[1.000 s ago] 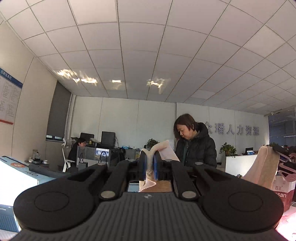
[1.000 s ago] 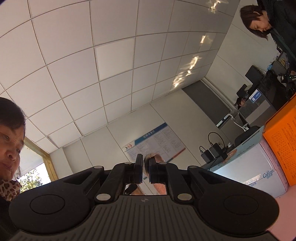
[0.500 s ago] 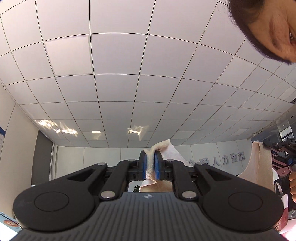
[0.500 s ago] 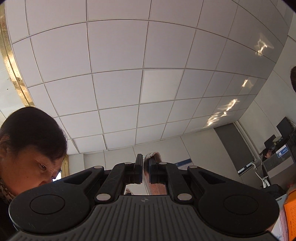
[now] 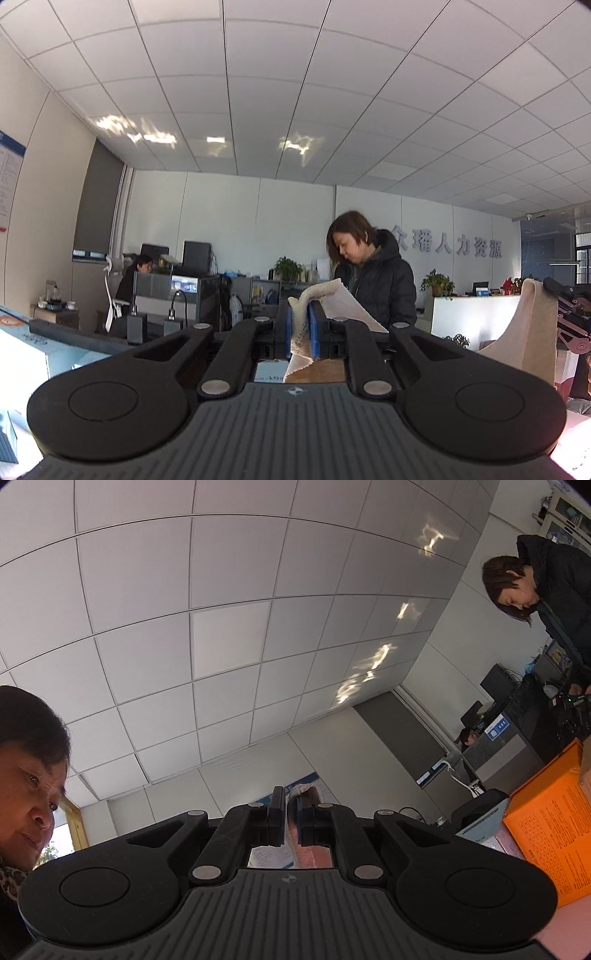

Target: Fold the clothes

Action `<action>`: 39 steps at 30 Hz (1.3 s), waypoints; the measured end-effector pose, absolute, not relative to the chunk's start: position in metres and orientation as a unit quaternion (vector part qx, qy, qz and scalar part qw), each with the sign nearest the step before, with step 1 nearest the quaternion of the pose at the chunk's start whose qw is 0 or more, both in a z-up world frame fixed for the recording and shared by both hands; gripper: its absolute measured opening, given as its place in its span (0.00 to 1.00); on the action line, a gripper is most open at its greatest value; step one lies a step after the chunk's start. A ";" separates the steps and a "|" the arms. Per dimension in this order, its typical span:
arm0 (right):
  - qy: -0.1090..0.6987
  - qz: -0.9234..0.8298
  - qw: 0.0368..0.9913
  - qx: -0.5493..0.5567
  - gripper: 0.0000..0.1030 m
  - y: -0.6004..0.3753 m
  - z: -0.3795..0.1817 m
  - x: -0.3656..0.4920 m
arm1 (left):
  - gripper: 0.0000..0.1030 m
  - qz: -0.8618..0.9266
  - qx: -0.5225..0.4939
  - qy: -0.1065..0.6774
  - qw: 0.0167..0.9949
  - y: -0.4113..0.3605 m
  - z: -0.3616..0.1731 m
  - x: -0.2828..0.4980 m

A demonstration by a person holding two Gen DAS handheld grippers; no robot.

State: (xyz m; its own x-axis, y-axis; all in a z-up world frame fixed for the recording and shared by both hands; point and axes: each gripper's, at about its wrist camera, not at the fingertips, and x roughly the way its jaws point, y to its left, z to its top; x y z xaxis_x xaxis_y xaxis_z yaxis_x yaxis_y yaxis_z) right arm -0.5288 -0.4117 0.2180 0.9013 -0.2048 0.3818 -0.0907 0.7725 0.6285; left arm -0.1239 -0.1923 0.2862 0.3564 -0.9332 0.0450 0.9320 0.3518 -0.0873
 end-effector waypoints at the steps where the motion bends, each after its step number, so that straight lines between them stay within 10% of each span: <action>1: -0.214 -0.041 0.912 0.348 0.06 -0.421 0.205 -0.525 | 0.10 -0.568 -0.043 0.025 0.822 -0.207 0.277 -0.115; 21: 0.029 -0.302 0.788 0.536 0.09 -0.624 -0.085 -0.378 | 0.23 -0.490 0.194 0.359 0.771 -0.525 -0.005 0.013; 27: 0.084 -0.338 0.769 0.536 0.23 -0.638 -0.116 -0.365 | 0.45 -0.465 0.207 0.388 0.769 -0.531 -0.033 0.030; 39: 0.130 -0.397 0.786 0.456 0.47 -0.618 -0.090 -0.361 | 0.48 -0.549 0.216 0.358 0.724 -0.435 -0.010 -0.008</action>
